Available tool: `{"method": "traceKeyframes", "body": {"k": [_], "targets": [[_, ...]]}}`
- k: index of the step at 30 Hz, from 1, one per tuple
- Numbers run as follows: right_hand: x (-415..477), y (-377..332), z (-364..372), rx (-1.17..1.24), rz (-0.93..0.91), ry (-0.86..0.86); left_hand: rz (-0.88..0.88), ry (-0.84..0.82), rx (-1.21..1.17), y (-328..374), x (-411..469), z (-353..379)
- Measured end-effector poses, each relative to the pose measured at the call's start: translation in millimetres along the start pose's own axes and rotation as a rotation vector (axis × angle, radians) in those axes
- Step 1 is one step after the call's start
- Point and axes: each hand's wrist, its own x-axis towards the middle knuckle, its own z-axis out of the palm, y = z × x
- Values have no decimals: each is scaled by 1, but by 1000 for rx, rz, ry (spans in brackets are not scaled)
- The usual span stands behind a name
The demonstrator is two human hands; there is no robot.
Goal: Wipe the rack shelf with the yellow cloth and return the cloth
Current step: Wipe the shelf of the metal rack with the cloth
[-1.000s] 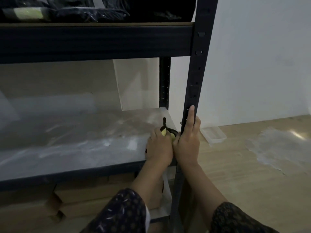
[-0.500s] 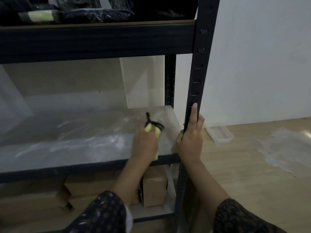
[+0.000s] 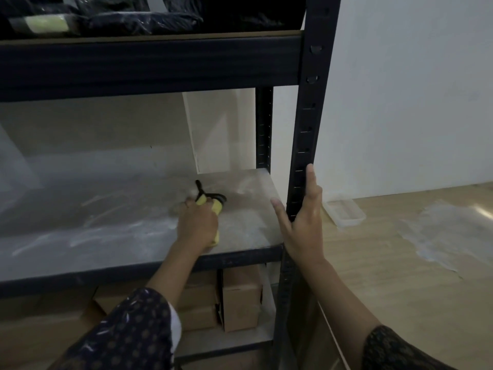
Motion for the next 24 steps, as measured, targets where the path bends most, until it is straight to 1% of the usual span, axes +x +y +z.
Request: {"method": "traceKeyframes", "body": {"k": [2, 3, 5, 6, 8, 11, 13, 14, 16, 18, 20, 21, 22, 24], "targets": [[0, 0, -3, 155, 142, -19, 181, 20, -13, 24, -8, 4], [0, 1, -2, 194, 203, -37, 258, 31, 8, 35, -11, 7], [-2, 4, 3, 173, 253, -38, 333, 62, 68, 47, -11, 14], [-3, 5, 5, 150, 265, -24, 332, 63, 104, 46, -6, 17], [-2, 6, 9, 128, 282, -5, 270, 26, 157, 38, 4, 18], [-4, 7, 9, 125, 298, 6, 103, -46, 207, 17, 18, 13], [-5, 6, 9, 139, 309, 13, 27, -66, 199, 4, 24, 9], [-5, 5, 8, 152, 311, 15, 24, -74, 178, 2, 27, 7], [-7, 4, 6, 163, 314, 5, 101, -95, 80, 13, 28, 3], [-10, 6, 4, 152, 320, -20, 266, -88, -16, 39, 31, 4], [-14, 10, 4, 110, 321, -43, 421, -92, -10, 65, 33, 9], [-15, 11, 3, 84, 315, -48, 464, -108, 33, 74, 35, 15], [-15, 13, 3, 62, 309, -50, 469, -126, 80, 80, 38, 22], [-14, 15, 2, 9, 301, -52, 417, -143, 149, 83, 45, 31]]}}
